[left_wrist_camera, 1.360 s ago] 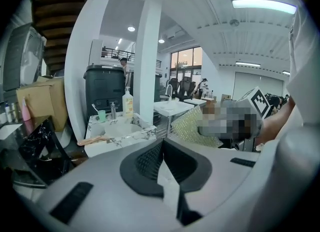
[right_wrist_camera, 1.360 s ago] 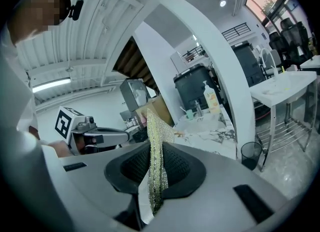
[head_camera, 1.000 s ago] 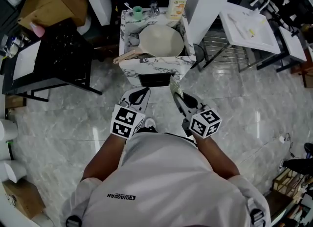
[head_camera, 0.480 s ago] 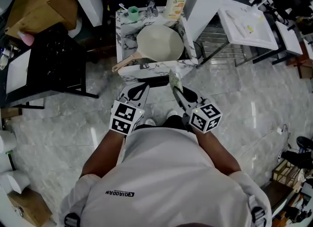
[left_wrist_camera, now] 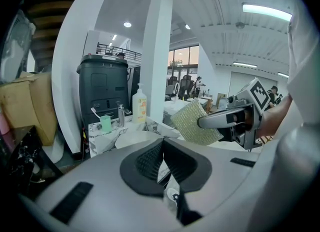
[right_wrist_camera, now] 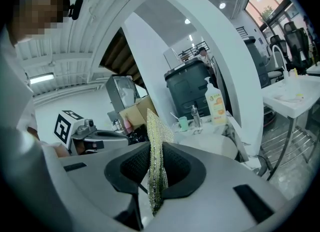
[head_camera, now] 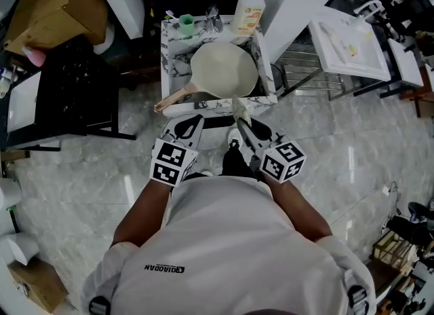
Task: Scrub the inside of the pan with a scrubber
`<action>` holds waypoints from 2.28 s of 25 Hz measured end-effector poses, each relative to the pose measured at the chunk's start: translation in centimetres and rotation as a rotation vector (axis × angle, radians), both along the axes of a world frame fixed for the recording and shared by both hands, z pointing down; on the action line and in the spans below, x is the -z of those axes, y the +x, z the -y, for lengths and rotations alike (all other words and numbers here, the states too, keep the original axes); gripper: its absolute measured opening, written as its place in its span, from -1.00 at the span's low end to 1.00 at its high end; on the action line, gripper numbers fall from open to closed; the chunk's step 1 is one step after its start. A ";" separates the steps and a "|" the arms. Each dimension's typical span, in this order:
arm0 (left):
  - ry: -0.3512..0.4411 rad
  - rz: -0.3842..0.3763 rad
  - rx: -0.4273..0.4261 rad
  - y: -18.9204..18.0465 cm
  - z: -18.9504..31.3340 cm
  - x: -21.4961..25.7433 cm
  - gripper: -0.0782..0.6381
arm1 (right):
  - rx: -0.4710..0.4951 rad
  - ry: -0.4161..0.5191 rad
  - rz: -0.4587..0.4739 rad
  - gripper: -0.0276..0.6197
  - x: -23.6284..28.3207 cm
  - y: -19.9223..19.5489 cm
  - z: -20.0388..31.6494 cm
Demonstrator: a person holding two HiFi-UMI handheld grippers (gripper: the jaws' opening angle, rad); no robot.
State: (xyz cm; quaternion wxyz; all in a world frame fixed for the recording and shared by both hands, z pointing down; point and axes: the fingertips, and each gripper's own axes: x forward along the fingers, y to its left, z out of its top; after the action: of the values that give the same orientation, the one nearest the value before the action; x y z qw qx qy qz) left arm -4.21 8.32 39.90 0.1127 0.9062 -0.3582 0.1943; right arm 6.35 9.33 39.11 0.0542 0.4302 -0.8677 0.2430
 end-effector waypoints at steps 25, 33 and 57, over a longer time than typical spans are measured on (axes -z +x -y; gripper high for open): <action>-0.155 0.294 0.162 2.2 16.2 -7.5 -0.73 | 0.194 -0.128 -0.032 -0.67 -5.2 6.4 21.0; -0.197 0.524 0.104 0.1 16.9 -10.8 -0.56 | 0.285 -0.147 -0.050 -0.67 -7.0 6.0 23.6; -0.522 0.588 -0.438 -2.5 14.7 -21.7 -0.24 | 0.061 -0.259 -0.249 -0.67 -17.9 1.5 29.6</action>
State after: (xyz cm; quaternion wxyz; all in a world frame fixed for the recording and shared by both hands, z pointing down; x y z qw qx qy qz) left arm -6.70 -6.41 61.63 0.1870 0.8082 -0.1137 0.5468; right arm 7.84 -20.30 57.06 0.2237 0.4198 -0.8285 0.2956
